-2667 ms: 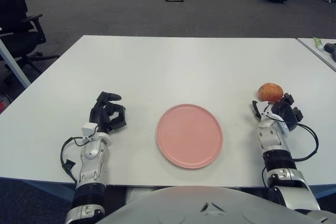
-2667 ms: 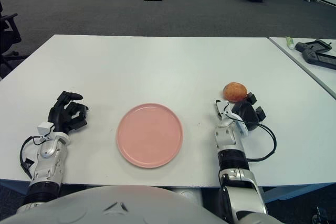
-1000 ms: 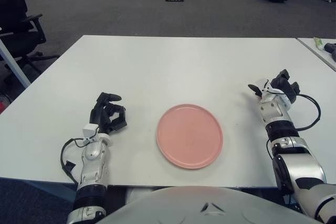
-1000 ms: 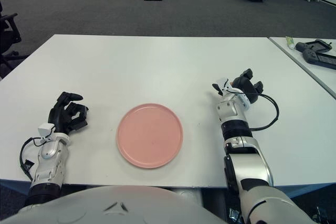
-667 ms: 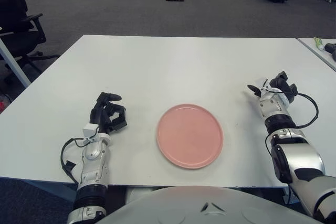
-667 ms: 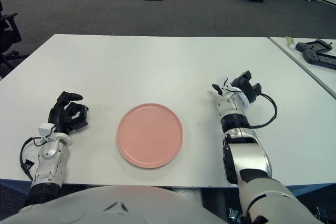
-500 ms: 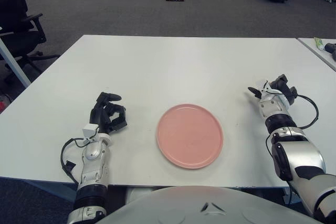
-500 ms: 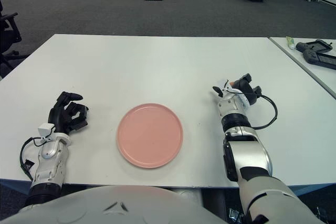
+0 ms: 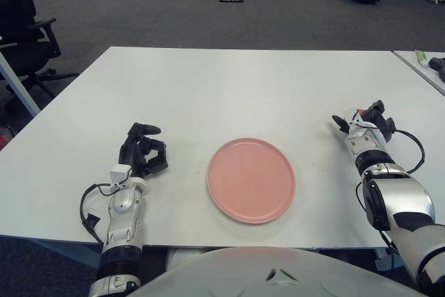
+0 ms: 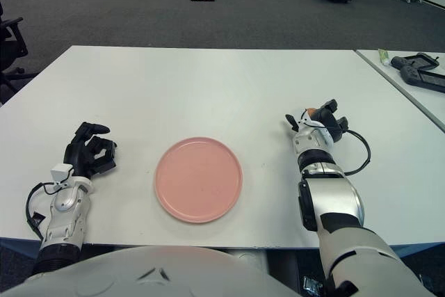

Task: Put the apple into the plate.

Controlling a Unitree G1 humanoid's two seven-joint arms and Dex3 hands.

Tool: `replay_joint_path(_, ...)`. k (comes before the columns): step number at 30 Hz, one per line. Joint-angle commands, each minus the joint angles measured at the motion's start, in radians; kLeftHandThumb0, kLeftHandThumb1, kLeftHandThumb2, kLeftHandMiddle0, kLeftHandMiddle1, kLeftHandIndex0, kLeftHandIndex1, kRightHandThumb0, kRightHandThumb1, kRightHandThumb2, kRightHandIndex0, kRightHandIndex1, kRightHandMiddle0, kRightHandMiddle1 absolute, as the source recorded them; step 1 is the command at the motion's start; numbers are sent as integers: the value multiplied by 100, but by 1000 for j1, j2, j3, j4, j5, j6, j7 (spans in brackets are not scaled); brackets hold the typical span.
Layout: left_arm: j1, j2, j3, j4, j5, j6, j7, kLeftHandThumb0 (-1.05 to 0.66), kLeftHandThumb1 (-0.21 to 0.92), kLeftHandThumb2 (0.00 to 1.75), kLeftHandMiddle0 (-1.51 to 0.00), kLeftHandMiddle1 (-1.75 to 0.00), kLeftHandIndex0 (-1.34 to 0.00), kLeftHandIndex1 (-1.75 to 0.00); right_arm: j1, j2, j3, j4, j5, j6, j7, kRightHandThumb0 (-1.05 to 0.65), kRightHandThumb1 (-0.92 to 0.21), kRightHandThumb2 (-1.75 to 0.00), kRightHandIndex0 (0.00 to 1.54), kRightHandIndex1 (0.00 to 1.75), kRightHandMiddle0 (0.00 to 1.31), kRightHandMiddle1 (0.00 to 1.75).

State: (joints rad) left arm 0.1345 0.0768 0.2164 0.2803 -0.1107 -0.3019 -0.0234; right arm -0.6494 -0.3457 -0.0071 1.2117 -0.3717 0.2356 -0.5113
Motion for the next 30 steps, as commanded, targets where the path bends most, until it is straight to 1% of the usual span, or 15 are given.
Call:
replay_joint_path(1, 17, -1, 1, 13, 1, 28, 4, -1, 35, 129, -51, -175, -43, -173, 40, 31, 16, 65, 18, 41, 55, -67, -60, -75, 0, 0, 0, 0)
replay_joint_path(4, 12, -2, 6, 21, -10, 26, -2, -1, 35, 129, -52, -175, -44, -173, 46, 25, 34, 80, 10, 44, 70, -64, -61, -77, 1, 1, 1, 1)
replay_joint_path(6, 9, -2, 9, 25, -18, 27, -5, -1, 34, 130, -52, -175, -44, -173, 55, 13, 40, 92, 9, 27, 83, -63, -62, -78, 2, 1, 1, 1)
replay_joint_path(15, 5, 0, 12, 34, -23, 27, -5, -1, 34, 130, -52, -175, -45, -174, 52, 18, 48, 100, 23, 30, 67, -57, -62, -82, 6, 8, 0, 17)
replay_joint_path(16, 6, 0, 11, 34, -23, 25, -5, -1, 35, 129, -50, -175, -44, -174, 52, 18, 47, 100, 25, 29, 64, -56, -61, -84, 4, 16, 0, 20)
replay_joint_path(17, 6, 0, 11, 34, -24, 25, -6, -1, 36, 128, -50, -175, -43, -174, 52, 18, 43, 100, 29, 27, 57, -56, -60, -84, 3, 19, 0, 21)
replay_joint_path(20, 6, -1, 11, 33, -26, 25, -8, -1, 39, 125, -48, -175, -41, -174, 53, 18, 33, 100, 37, 18, 41, -52, -57, -87, 1, 44, 0, 36)
replay_joint_path(23, 5, -1, 11, 34, -26, 25, -6, -1, 41, 123, -47, -175, -39, -175, 54, 16, 27, 101, 40, 7, 30, -50, -54, -89, 0, 59, 0, 48)
replay_joint_path(24, 5, -1, 11, 34, -25, 25, -5, 0, 41, 122, -46, -175, -39, -175, 54, 16, 26, 101, 41, 4, 25, -48, -52, -91, 0, 77, 0, 65)
replay_joint_path(25, 5, 0, 11, 33, -24, 26, -4, 0, 41, 122, -46, -175, -39, -175, 54, 15, 23, 101, 41, 0, 17, -47, -49, -97, 0, 100, 0, 97)
replay_joint_path(26, 5, 0, 11, 33, -23, 27, -3, 0, 42, 122, -46, -175, -39, -175, 54, 15, 22, 102, 41, -3, 11, -45, -46, -101, 0, 115, 0, 120)
replay_joint_path(27, 4, 0, 11, 33, -23, 28, -3, 0, 42, 122, -46, -175, -39, -175, 53, 15, 21, 101, 42, -5, 3, -45, -45, -102, 0, 121, 0, 128)
replay_joint_path(28, 5, 0, 11, 33, -22, 28, -2, 0, 41, 122, -46, -175, -39, -175, 49, 19, 18, 98, 43, -6, -13, -44, -43, -105, 2, 133, 2, 145)
replay_joint_path(29, 5, 1, 10, 33, -21, 28, -2, -1, 40, 123, -46, -175, -40, -175, 46, 22, 17, 95, 44, -7, -23, -43, -45, -105, 5, 139, 10, 151)
replay_joint_path(30, 5, 1, 10, 33, -21, 28, -2, -1, 39, 124, -47, -175, -41, -175, 44, 24, 16, 94, 44, -7, -31, -42, -48, -104, 10, 148, 22, 159)
